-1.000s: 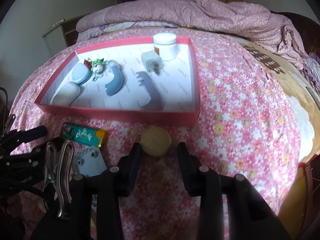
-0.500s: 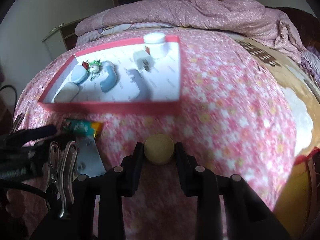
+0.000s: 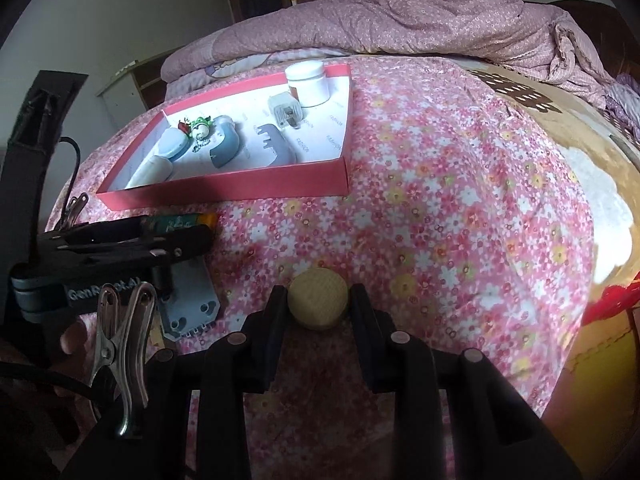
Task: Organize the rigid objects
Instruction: 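Close the left gripper on the green lighter while the right gripper holds the disc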
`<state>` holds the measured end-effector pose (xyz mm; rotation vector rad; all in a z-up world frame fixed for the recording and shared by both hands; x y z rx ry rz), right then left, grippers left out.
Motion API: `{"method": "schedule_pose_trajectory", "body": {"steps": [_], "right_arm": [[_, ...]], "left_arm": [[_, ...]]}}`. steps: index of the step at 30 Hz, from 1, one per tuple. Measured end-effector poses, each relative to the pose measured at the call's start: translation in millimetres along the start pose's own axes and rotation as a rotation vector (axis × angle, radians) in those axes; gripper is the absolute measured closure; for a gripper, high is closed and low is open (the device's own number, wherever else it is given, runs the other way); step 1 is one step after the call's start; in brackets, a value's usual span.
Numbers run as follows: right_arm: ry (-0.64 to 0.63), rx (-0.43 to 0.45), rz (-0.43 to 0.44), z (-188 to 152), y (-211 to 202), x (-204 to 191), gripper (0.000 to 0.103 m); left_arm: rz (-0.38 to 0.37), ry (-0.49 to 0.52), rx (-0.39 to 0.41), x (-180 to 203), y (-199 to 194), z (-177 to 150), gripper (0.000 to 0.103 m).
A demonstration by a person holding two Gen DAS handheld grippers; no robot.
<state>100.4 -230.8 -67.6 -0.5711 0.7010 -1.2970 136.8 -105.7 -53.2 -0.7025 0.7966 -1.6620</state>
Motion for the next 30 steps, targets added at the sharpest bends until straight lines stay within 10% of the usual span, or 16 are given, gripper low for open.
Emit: {"method": "schedule_pose_trajectory", "body": {"steps": [11, 22, 30], "right_arm": [[0.012, 0.009, 0.011, 0.6, -0.1, 0.2, 0.071], [0.033, 0.018, 0.036, 1.6, -0.6, 1.0, 0.071], [0.067, 0.024, 0.076, 1.8, -1.2, 3.6, 0.071]], "left_arm": [[0.034, -0.026, -0.01, -0.3, 1.5, -0.5, 0.015], [0.045, -0.287, -0.088, -10.4, -1.1, 1.4, 0.015], [0.122, -0.148, -0.069, -1.8, 0.2, -4.3, 0.018]]}}
Point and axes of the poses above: each gripper's, at about its wrist camera, not at the fingertips, and y roughly the way its jaws point, x to its right, z to its top, the point moved 10 cm from there along y, roughly the way its jaws point, and after that the axes turned 3 degrees about -z, right-handed, at the moved point
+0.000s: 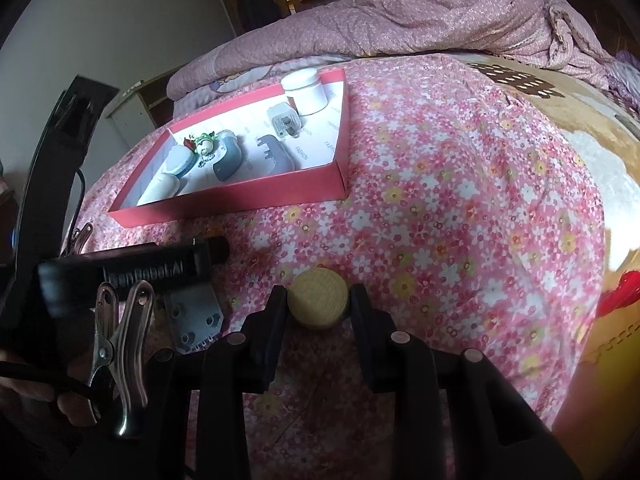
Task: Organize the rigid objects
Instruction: 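Close the left gripper on the green lighter while the right gripper holds the disc, then carry the lighter with the left gripper while the right gripper lowers the disc into the tray and opens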
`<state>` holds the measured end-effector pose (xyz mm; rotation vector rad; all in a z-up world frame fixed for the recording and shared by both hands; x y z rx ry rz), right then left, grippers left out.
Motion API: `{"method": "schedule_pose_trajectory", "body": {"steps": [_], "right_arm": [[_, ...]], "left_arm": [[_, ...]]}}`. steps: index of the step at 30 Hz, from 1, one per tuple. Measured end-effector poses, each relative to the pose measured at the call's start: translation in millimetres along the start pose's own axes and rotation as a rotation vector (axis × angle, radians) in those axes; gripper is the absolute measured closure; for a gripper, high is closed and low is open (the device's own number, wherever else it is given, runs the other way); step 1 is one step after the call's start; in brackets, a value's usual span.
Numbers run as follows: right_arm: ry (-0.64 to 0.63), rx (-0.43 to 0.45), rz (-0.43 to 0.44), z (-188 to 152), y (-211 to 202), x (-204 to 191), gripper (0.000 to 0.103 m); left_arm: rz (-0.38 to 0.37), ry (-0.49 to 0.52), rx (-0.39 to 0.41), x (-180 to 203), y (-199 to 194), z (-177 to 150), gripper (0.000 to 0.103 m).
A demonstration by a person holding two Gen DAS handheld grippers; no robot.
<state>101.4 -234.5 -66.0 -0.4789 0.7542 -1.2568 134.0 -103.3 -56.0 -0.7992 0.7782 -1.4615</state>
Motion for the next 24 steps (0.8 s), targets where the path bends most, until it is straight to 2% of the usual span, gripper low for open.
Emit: {"method": "schedule_pose_trajectory", "body": {"steps": [7, 13, 24], "right_arm": [[-0.001, 0.0, -0.002, -0.3, -0.3, 0.8, 0.071], [-0.018, 0.0, -0.03, -0.2, 0.2, -0.6, 0.071], [-0.012, 0.005, -0.045, 1.6, -2.2, -1.6, 0.071]], "left_arm": [[-0.019, 0.035, 0.022, -8.6, -9.4, -3.1, 0.018], [-0.05, 0.071, 0.072, -15.4, -27.6, 0.2, 0.018], [-0.075, 0.056, 0.123, -46.6, -48.3, 5.6, 0.018]]}}
Point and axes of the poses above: each gripper's, at about its wrist camera, not at the fingertips, and y roughly the way its jaws point, x to its right, z to its top, the point moved 10 cm from there along y, roughly the way its jaws point, and after that the axes turned 3 degrees about -z, right-handed, at the moved point
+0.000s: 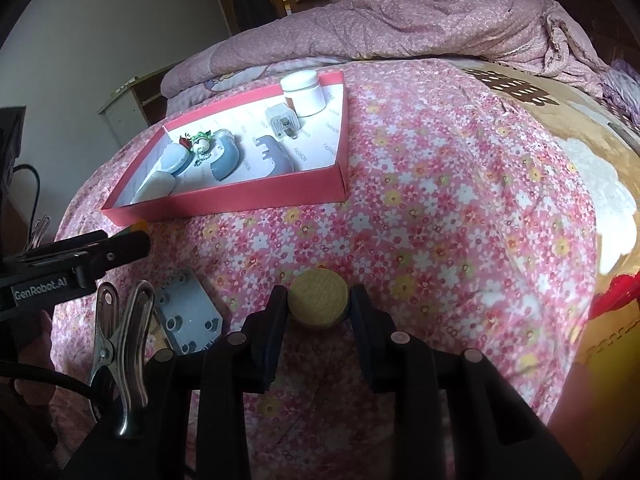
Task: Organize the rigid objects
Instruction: 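Carry the lighter with the left gripper while the right gripper lowers the disc into the tray and opens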
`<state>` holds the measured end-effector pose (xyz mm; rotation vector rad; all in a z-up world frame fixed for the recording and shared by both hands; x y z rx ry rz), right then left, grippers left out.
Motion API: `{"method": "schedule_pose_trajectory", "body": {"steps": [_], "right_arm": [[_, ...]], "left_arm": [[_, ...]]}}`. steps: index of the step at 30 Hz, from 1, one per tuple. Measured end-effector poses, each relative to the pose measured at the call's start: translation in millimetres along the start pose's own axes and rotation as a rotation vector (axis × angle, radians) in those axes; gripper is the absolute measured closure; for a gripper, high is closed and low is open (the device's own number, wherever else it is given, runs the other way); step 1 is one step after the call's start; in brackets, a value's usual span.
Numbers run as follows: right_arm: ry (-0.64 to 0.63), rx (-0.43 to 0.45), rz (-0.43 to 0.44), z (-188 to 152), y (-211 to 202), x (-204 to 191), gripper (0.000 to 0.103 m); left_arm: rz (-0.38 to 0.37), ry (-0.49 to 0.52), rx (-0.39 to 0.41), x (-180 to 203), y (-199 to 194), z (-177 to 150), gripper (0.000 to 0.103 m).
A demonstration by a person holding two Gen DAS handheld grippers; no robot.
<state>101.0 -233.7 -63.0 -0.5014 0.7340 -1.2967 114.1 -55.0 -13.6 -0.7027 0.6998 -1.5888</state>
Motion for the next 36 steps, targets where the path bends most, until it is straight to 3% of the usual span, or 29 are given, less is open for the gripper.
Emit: {"method": "schedule_pose_trajectory", "body": {"steps": [14, 22, 36], "right_arm": [[0.005, -0.01, 0.043, 17.6, -6.9, -18.4, 0.071], [-0.017, -0.015, 0.059, 40.9, -4.6, -27.8, 0.071], [-0.062, 0.018, -0.003, 108.3, 30.8, -22.8, 0.071]], "left_arm": [[0.02, 0.005, 0.094, -43.0, -7.3, 53.0, 0.018], [0.016, -0.012, 0.084, -56.3, 16.3, 71.6, 0.018], [0.018, -0.014, 0.058, -64.1, 61.2, 92.6, 0.018]]}}
Point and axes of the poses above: each gripper's, at about its wrist camera, not at the fingertips, and y roughly the way its jaws point, x to its right, z to its top, the point moved 10 cm from there along y, roughly the way its jaws point, and after that the axes turned 3 degrees about -z, right-handed, at the moved point
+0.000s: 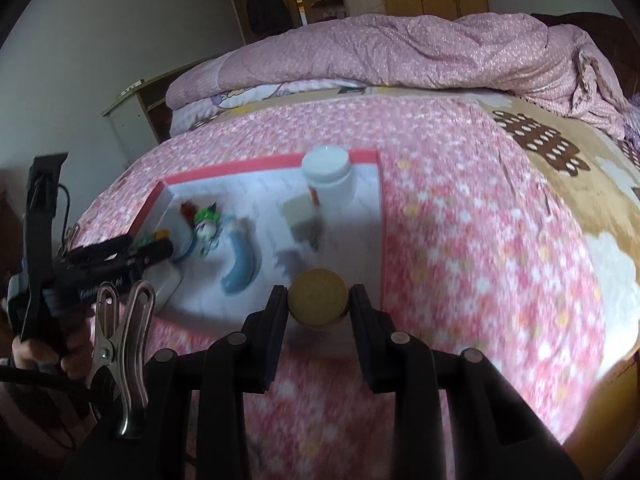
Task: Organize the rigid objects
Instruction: 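Carry the lighter with the left gripper while the right gripper lowers the disc into the tray and opens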
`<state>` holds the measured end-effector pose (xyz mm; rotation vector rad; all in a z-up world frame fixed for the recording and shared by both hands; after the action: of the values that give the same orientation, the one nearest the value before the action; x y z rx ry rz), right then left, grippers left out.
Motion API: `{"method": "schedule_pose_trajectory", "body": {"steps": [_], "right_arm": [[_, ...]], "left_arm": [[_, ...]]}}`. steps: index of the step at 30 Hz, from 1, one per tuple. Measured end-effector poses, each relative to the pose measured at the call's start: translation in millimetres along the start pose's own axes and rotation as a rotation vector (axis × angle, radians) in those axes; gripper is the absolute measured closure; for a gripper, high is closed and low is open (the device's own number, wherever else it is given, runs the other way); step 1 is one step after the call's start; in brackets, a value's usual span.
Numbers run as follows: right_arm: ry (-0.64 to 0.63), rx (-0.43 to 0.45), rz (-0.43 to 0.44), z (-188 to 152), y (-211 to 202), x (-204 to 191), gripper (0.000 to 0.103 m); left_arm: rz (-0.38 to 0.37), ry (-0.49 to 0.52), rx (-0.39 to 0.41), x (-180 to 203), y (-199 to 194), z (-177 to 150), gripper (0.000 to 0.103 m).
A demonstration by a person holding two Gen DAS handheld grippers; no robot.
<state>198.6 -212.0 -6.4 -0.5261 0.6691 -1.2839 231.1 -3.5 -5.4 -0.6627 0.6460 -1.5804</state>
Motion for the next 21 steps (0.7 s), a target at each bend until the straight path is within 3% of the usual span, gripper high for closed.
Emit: {"method": "schedule_pose_trajectory", "body": {"steps": [11, 21], "right_arm": [[-0.011, -0.014, -0.026, 15.3, 26.7, 7.8, 0.071], [-0.029, -0.013, -0.026, 20.4, 35.7, 6.4, 0.071]], "left_arm": [[0.028, 0.058, 0.021, 6.9, 13.6, 10.9, 0.017], [-0.021, 0.023, -0.009, 8.9, 23.4, 12.2, 0.017]]}}
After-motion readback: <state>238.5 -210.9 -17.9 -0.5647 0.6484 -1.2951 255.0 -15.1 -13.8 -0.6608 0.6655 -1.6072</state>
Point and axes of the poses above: each gripper's, at about its wrist camera, not at the fingertips, and y roughly the way its jaws point, x to its right, z to its top, the point moved 10 cm from there along y, roughly the way its jaws point, and after that the axes turned 3 degrees about -z, right-handed, at the moved point
